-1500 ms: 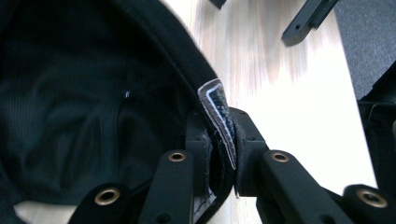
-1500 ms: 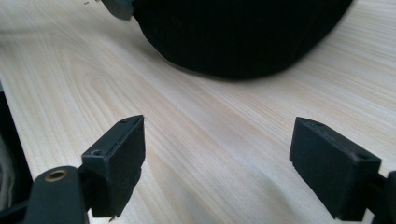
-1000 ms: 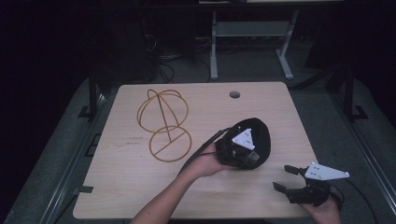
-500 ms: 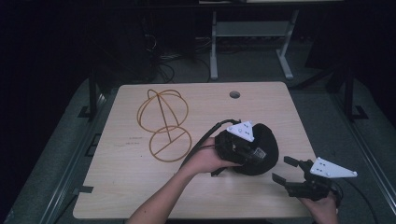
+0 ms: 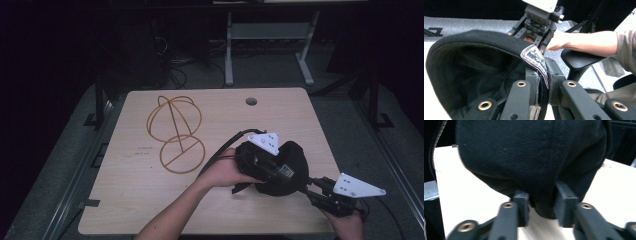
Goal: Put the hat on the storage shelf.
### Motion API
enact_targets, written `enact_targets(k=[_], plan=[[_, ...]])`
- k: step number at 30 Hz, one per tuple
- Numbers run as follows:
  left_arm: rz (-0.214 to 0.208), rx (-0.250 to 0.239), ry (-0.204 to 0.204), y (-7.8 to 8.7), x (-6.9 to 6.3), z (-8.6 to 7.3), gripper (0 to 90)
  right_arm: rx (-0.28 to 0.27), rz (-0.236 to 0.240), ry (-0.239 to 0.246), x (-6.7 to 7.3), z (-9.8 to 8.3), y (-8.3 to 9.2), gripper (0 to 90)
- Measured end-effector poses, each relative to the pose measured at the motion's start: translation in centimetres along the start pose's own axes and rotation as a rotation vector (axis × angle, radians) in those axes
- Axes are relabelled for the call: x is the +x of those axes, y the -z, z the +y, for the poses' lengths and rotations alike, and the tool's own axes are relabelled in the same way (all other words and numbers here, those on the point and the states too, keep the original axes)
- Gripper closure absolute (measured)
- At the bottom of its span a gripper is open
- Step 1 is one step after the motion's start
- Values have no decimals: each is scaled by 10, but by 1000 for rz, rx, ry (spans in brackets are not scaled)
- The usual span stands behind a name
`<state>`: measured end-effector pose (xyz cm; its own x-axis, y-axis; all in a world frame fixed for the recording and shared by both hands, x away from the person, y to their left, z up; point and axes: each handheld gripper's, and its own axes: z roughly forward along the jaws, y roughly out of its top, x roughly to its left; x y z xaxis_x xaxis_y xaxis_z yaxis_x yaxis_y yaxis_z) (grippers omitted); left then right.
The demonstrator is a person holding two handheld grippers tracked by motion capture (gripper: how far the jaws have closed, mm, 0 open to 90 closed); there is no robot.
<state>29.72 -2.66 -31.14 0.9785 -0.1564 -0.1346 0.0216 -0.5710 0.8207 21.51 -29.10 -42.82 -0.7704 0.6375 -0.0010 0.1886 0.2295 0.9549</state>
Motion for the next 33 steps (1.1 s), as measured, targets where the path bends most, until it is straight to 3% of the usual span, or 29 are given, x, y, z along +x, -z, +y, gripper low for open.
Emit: enact_targets(k=[7, 10, 14, 17, 18, 24, 33], plan=[[44, 2, 11, 5, 1, -2, 796, 18, 43, -48, 0, 6, 1, 794], [65, 9, 7, 6, 0, -2, 774, 15, 45, -60, -3, 9, 2, 806], [125, 34, 1, 9, -1, -2, 728, 15, 43, -80, -5, 13, 6, 808], [140, 45, 3, 10, -3, -2, 694, 25, 43, -89, -6, 16, 8, 808], [166, 58, -8, 11, -5, -3, 669, 29, 42, -101, -6, 19, 9, 809], [224, 72, -13, 22, -8, -6, 609, 42, 54, -142, -11, 29, 9, 809], [281, 79, -4, 40, -15, -18, 577, 54, 58, -159, -21, 46, 12, 811]])
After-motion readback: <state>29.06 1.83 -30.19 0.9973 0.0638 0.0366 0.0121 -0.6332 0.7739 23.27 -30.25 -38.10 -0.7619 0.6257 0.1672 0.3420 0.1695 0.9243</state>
